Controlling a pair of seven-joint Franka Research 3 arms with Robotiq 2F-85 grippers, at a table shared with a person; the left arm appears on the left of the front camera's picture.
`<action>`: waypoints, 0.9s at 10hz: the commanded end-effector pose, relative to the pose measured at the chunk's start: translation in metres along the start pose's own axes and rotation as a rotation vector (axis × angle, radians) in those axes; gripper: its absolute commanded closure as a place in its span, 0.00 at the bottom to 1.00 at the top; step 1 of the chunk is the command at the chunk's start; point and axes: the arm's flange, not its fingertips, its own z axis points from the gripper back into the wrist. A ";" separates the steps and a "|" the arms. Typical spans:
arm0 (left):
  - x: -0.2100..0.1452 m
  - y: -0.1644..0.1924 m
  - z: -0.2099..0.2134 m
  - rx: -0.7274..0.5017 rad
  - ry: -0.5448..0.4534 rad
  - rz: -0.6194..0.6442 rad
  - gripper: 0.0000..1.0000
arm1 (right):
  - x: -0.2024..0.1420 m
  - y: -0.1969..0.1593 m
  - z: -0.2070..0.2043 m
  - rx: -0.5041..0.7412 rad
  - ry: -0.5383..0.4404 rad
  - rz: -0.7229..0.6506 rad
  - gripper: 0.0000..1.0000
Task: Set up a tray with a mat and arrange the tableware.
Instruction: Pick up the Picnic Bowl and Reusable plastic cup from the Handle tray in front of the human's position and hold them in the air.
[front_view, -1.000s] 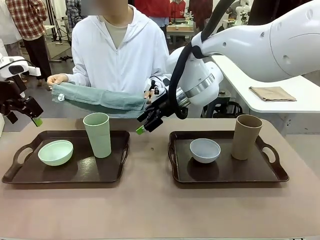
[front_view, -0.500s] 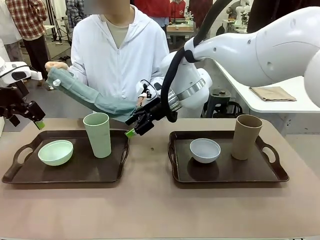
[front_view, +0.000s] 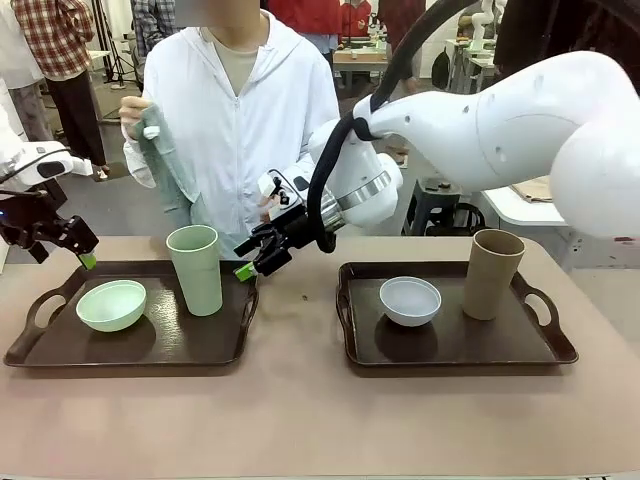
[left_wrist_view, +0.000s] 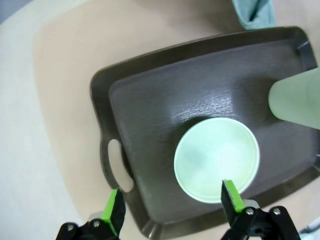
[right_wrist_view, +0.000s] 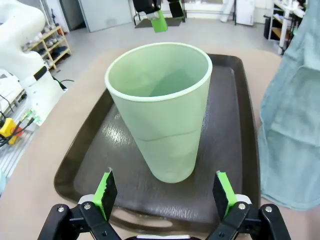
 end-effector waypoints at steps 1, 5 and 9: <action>0.005 0.002 -0.008 -0.006 -0.010 0.026 0.00 | 0.000 -0.011 -0.018 0.026 -0.011 0.007 0.00; 0.010 0.005 -0.018 -0.019 -0.002 0.024 0.00 | 0.005 -0.013 -0.037 0.018 -0.004 0.026 0.00; 0.012 0.000 -0.023 -0.040 0.008 0.051 0.00 | 0.004 -0.016 -0.050 0.033 -0.007 -0.005 0.00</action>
